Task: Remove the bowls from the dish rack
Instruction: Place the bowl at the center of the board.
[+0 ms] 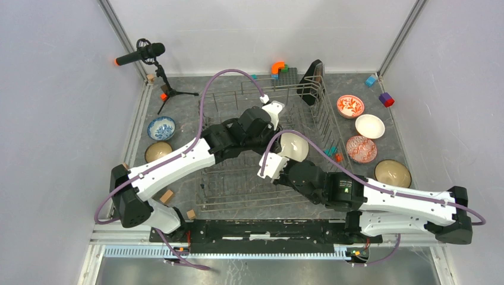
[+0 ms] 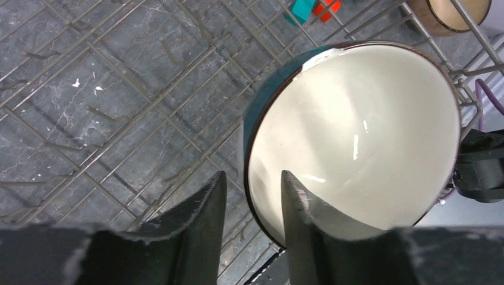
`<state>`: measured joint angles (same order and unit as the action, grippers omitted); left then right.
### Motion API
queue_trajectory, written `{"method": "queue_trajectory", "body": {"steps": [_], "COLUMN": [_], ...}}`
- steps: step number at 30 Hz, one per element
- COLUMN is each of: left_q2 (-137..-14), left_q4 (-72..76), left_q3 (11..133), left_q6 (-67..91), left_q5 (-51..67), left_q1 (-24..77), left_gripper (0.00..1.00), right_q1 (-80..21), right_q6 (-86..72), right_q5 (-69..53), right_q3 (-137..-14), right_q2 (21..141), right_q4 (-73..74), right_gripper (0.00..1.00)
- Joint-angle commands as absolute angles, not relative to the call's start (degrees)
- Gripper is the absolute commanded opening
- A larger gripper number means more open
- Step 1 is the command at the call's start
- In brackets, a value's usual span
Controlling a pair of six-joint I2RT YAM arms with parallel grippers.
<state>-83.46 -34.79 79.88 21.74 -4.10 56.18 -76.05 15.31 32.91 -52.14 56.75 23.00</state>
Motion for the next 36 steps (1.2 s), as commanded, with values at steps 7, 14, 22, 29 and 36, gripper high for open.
{"method": "queue_trajectory", "body": {"steps": [7, 14, 22, 29, 36], "left_q2": [-82.06, -79.99, -76.27, -69.71, -60.93], "left_q4": [-34.34, -33.47, -32.95, -35.21, -43.32], "left_q3": [80.61, 79.94, 78.97, 79.10, 80.67], "left_q6": [20.42, 22.50, 25.76, 25.82, 21.23], "left_q5": [-8.14, -11.14, -13.97, -17.73, -26.59], "left_q1": [56.43, 56.38, 53.75, 46.83, 33.86], "left_gripper": [0.02, 0.02, 0.02, 0.02, 0.02], "right_q1": [-76.75, -76.81, -76.83, -76.78, -76.83], "right_q6": [16.18, 14.64, 9.98, 5.84, 5.05], "right_q5": [31.92, 26.78, 15.92, 9.16, 10.95], "right_q3": [-55.90, -57.17, -61.21, -66.23, -64.19], "right_q2": [55.93, 55.15, 52.82, 51.91, 48.91], "right_q4": [18.03, 19.64, 20.63, 20.19, 15.53], "right_gripper": [0.00, 0.24, 0.98, 0.98, 0.98]}}
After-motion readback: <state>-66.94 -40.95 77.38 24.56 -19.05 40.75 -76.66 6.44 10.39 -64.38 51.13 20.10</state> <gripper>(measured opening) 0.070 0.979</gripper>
